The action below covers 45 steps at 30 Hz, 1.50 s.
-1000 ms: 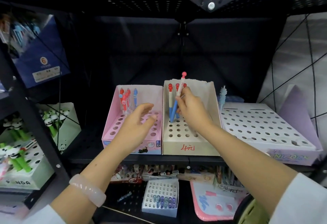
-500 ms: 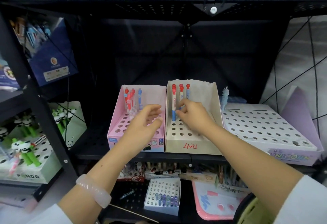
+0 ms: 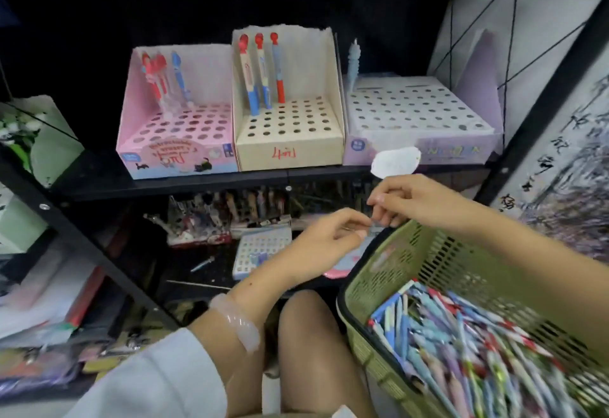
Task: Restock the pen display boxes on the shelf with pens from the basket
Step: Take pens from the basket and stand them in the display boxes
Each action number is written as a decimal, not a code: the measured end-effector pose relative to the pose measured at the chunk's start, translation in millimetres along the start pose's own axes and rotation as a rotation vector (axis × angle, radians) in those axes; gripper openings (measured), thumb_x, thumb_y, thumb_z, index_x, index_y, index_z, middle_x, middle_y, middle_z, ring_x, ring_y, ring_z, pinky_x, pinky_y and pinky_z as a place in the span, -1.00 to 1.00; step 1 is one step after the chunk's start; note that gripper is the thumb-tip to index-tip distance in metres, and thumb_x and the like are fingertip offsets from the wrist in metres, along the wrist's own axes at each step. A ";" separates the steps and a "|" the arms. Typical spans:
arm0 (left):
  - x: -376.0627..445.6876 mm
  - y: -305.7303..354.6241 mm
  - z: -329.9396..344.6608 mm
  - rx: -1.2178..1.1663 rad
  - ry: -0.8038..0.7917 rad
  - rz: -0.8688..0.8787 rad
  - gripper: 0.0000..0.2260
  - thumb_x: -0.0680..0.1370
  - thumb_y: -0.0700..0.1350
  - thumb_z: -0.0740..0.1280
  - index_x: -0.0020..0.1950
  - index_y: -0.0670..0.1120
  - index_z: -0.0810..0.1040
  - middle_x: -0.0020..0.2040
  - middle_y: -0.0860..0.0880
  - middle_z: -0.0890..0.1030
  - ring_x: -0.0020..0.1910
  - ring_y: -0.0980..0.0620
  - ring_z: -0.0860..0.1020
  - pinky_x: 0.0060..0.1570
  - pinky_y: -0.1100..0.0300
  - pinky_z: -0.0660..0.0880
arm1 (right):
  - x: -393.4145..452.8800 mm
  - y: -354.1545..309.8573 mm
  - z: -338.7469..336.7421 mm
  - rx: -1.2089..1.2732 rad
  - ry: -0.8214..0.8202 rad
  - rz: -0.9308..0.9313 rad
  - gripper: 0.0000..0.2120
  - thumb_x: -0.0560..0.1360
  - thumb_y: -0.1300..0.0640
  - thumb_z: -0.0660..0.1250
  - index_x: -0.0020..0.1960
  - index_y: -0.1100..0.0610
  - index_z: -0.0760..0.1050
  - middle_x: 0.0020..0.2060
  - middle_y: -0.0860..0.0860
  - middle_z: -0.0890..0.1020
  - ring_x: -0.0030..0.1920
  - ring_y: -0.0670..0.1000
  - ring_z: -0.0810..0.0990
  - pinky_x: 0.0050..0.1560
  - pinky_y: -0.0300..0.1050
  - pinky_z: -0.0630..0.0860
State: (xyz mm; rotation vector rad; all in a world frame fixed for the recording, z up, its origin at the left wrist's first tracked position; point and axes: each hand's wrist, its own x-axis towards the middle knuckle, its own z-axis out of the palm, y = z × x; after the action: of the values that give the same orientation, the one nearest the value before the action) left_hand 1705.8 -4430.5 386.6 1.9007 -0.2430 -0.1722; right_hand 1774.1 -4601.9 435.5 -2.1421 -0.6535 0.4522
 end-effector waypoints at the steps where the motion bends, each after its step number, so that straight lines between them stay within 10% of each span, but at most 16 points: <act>1: 1.9 -9.4 14.3 0.035 -0.037 -0.036 -0.83 0.59 -0.21 0.22 0.09 0.04 0.47 0.05 0.06 0.53 0.10 0.09 0.52 0.18 0.19 0.44 | -7.3 22.3 5.2 -0.017 -0.005 0.060 -0.85 0.58 0.21 0.19 -0.02 0.23 0.53 -0.24 0.08 0.65 -0.30 -0.09 0.61 -0.28 -0.35 0.52; 5: 11.5 -28.7 58.1 0.195 -0.166 -0.075 -0.80 0.61 -0.13 0.19 0.22 -0.02 0.46 0.08 0.12 0.50 0.09 0.15 0.48 0.06 0.40 0.39 | -30.8 114.6 31.5 -0.120 -0.019 0.324 -0.84 0.56 0.30 0.17 -0.05 0.28 0.53 -0.30 0.08 0.59 -0.37 -0.09 0.51 -0.34 -0.33 0.46; 9: 30.0 -33.6 88.4 0.443 -0.255 -0.020 -0.72 0.62 -0.10 0.16 0.31 -0.10 0.41 0.21 -0.13 0.53 0.16 -0.06 0.49 0.13 0.17 0.39 | -47.7 186.0 71.5 -0.180 -0.103 0.589 -0.81 0.57 0.18 0.20 -0.22 0.18 0.39 -0.35 0.06 0.41 -0.34 0.02 0.36 -0.20 -0.13 0.29; 12: 38.9 -45.1 103.3 0.487 -0.328 -0.081 -0.72 0.63 -0.07 0.14 0.32 -0.08 0.38 0.19 -0.23 0.52 0.13 -0.17 0.50 0.13 -0.01 0.43 | -48.1 208.0 102.5 -0.148 -0.224 0.675 -0.43 0.54 0.00 0.28 0.40 0.26 0.19 0.15 0.19 0.47 -0.07 0.08 0.48 -0.08 -0.11 0.33; 15: 44.4 -55.7 110.0 0.447 -0.332 -0.169 -0.72 0.63 -0.06 0.14 0.32 -0.06 0.38 0.18 -0.28 0.51 0.12 -0.20 0.50 0.09 -0.05 0.43 | -39.2 218.9 135.8 -0.279 -0.151 0.691 -0.05 0.43 -0.16 0.36 0.51 0.21 -0.16 0.39 0.24 0.25 0.30 0.20 0.36 0.23 0.03 0.38; 22: 53.8 -62.9 112.8 0.321 -0.269 -0.217 -0.74 0.61 -0.09 0.16 0.29 -0.05 0.42 0.19 -0.17 0.52 0.13 -0.12 0.51 0.09 0.04 0.45 | -32.4 234.7 182.2 -0.703 0.078 0.706 -0.23 0.49 -0.08 0.22 0.50 0.22 -0.09 0.30 0.19 0.31 0.29 0.18 0.30 0.24 0.00 0.24; 32: 57.8 -65.6 112.5 0.202 -0.212 -0.233 -0.77 0.61 -0.13 0.17 0.25 -0.07 0.46 0.10 -0.02 0.51 0.01 0.08 0.48 -0.21 0.46 0.36 | -21.5 236.3 154.1 -0.333 0.081 0.808 -0.69 0.47 0.00 0.29 0.15 0.10 0.38 0.01 0.07 0.57 0.11 0.14 0.53 0.18 0.00 0.33; 36: 57.0 -62.2 112.8 0.171 -0.202 -0.242 -0.77 0.61 -0.15 0.17 0.25 -0.08 0.47 0.07 0.06 0.47 -0.11 0.23 0.45 -0.25 0.64 0.30 | -35.8 225.3 131.5 0.224 0.045 0.710 -0.92 0.50 0.25 0.28 -0.14 0.15 0.39 -0.21 0.07 0.46 -0.19 0.02 0.48 -0.15 -0.13 0.40; 40: 53.0 -57.0 112.9 0.153 -0.209 -0.267 -0.76 0.61 -0.14 0.18 0.26 -0.08 0.46 0.15 0.03 0.47 0.06 0.12 0.45 -0.07 0.46 0.34 | -50.9 209.4 104.6 0.441 0.050 0.813 -0.77 0.55 0.18 0.25 0.15 0.27 0.40 0.08 0.22 0.48 0.08 0.15 0.49 0.12 0.03 0.42; 45: 46.2 -51.1 114.2 0.175 -0.326 -0.408 -0.57 0.62 -0.02 0.16 0.47 -0.03 0.19 0.39 -0.07 0.37 0.23 0.03 0.40 0.13 0.25 0.29 | -67.9 191.5 72.2 0.807 0.111 0.816 -0.86 0.53 0.16 0.31 -0.15 0.15 0.38 -0.29 0.09 0.38 -0.31 0.05 0.41 -0.23 -0.05 0.44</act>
State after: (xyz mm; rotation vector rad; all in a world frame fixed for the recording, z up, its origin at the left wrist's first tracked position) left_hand 1727.7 -4529.7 300.2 2.0743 -0.0865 -0.7605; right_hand 1738.4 -4697.3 245.5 -1.5330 0.4633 0.8418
